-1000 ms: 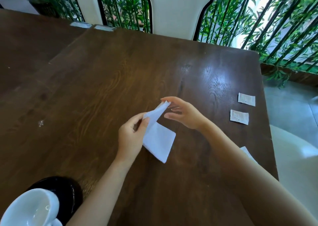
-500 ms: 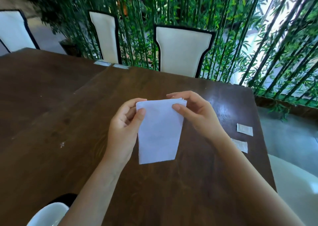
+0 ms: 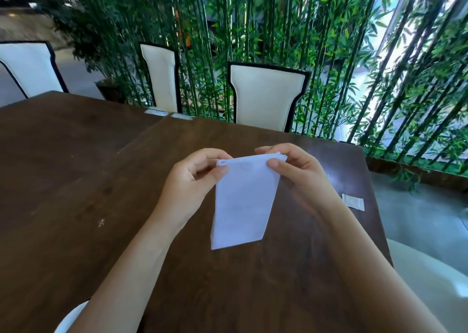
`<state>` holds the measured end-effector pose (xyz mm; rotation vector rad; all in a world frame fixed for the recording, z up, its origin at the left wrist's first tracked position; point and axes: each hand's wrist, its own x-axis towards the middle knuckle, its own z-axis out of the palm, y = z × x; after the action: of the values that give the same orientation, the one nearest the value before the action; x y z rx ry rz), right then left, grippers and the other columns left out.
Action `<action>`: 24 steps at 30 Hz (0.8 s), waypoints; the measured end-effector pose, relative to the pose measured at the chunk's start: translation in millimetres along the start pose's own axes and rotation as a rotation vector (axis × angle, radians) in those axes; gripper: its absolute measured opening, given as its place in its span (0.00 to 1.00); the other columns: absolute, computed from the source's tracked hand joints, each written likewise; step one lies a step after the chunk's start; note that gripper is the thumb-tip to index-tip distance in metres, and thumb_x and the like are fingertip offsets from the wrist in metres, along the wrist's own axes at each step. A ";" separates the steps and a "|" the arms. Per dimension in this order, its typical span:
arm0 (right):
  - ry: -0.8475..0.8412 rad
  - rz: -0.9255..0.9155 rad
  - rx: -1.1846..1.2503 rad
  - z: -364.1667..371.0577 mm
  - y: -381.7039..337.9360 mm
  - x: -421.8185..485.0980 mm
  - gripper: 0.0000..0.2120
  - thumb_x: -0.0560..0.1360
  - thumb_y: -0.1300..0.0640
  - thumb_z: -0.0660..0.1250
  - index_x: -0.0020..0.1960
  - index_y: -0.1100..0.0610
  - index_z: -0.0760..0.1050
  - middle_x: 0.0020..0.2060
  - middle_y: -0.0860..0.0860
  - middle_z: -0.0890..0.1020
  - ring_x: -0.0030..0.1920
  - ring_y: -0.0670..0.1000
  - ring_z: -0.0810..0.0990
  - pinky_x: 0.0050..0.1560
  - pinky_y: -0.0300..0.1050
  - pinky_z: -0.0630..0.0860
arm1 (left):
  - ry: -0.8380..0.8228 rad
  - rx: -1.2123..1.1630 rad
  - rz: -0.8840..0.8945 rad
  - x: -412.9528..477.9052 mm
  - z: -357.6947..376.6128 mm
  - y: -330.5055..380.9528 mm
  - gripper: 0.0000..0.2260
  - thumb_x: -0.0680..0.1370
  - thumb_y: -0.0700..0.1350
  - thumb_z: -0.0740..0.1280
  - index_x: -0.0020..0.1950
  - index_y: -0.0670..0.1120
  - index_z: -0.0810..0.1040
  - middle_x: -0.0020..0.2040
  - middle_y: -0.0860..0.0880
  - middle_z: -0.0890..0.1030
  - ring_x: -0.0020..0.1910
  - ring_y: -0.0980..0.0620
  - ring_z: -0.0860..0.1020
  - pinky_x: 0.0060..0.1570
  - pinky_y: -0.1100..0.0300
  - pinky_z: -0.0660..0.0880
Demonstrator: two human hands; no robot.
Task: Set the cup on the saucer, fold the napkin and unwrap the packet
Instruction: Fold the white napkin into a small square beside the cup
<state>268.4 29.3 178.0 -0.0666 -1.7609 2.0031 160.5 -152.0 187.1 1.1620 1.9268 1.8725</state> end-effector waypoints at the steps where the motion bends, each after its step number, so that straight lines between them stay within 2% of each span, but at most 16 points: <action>1: -0.007 0.025 0.044 -0.2 -2.2 -0.4 0.06 0.70 0.60 0.68 0.40 0.50 0.81 0.49 0.48 0.84 0.47 0.50 0.81 0.52 0.48 0.75 | -0.004 0.001 0.016 0.5 1.2 3.3 0.06 0.76 0.41 0.67 0.48 0.51 0.81 0.46 0.53 0.83 0.49 0.54 0.81 0.46 0.62 0.77; 5: 0.001 0.023 0.112 -2.2 -10.6 -3.0 0.07 0.69 0.60 0.68 0.39 0.50 0.81 0.47 0.46 0.84 0.45 0.47 0.81 0.50 0.46 0.74 | -0.023 0.020 0.070 2.3 5.0 16.1 0.07 0.76 0.38 0.66 0.48 0.50 0.80 0.44 0.54 0.83 0.47 0.55 0.80 0.46 0.66 0.76; 8: -0.004 -0.014 0.093 -4.8 -16.7 -6.1 0.07 0.69 0.62 0.68 0.39 0.50 0.81 0.46 0.45 0.83 0.47 0.47 0.80 0.50 0.44 0.74 | -0.036 0.061 0.083 2.1 5.6 20.9 0.08 0.76 0.36 0.65 0.46 0.49 0.79 0.43 0.53 0.82 0.45 0.55 0.80 0.46 0.65 0.75; 12: 0.015 -0.152 -0.261 -7.4 -23.7 -11.4 0.12 0.69 0.66 0.71 0.39 0.48 0.81 0.46 0.46 0.80 0.49 0.44 0.78 0.48 0.33 0.73 | -0.021 0.175 0.047 -0.3 5.4 21.5 0.07 0.76 0.38 0.66 0.45 0.49 0.79 0.44 0.52 0.83 0.46 0.55 0.80 0.45 0.64 0.76; 16: 0.030 -0.164 -0.421 -5.5 -24.1 -16.6 0.12 0.70 0.67 0.71 0.40 0.49 0.81 0.51 0.49 0.78 0.52 0.45 0.78 0.50 0.34 0.74 | 0.030 0.203 0.039 -5.2 6.9 22.1 0.08 0.76 0.39 0.66 0.46 0.52 0.79 0.46 0.55 0.83 0.47 0.60 0.80 0.42 0.70 0.76; 20: 0.050 -0.049 -0.362 -2.5 -19.1 -20.7 0.09 0.70 0.65 0.71 0.41 0.52 0.82 0.56 0.50 0.81 0.53 0.47 0.81 0.52 0.36 0.76 | 0.060 0.167 0.024 -9.2 8.2 23.7 0.07 0.76 0.42 0.66 0.47 0.54 0.78 0.46 0.58 0.82 0.47 0.64 0.79 0.40 0.72 0.76; 22: 0.061 0.008 -0.241 -1.0 -17.4 -22.2 0.07 0.70 0.66 0.70 0.42 0.55 0.83 0.54 0.52 0.83 0.52 0.47 0.82 0.51 0.35 0.77 | 0.047 0.158 0.013 -11.0 7.9 22.9 0.07 0.76 0.42 0.66 0.47 0.55 0.78 0.46 0.58 0.82 0.48 0.63 0.79 0.42 0.71 0.76; 24: 0.080 0.028 -0.182 -0.1 -16.7 -23.6 0.07 0.71 0.66 0.69 0.42 0.55 0.83 0.48 0.51 0.86 0.48 0.47 0.83 0.48 0.35 0.78 | 0.017 0.158 -0.008 -11.9 5.3 20.4 0.07 0.76 0.43 0.67 0.47 0.56 0.79 0.46 0.58 0.83 0.49 0.61 0.79 0.44 0.69 0.77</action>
<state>294.7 21.7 187.6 -0.2282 -1.8951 1.8278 179.6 -158.3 200.7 1.1836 2.1186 1.7581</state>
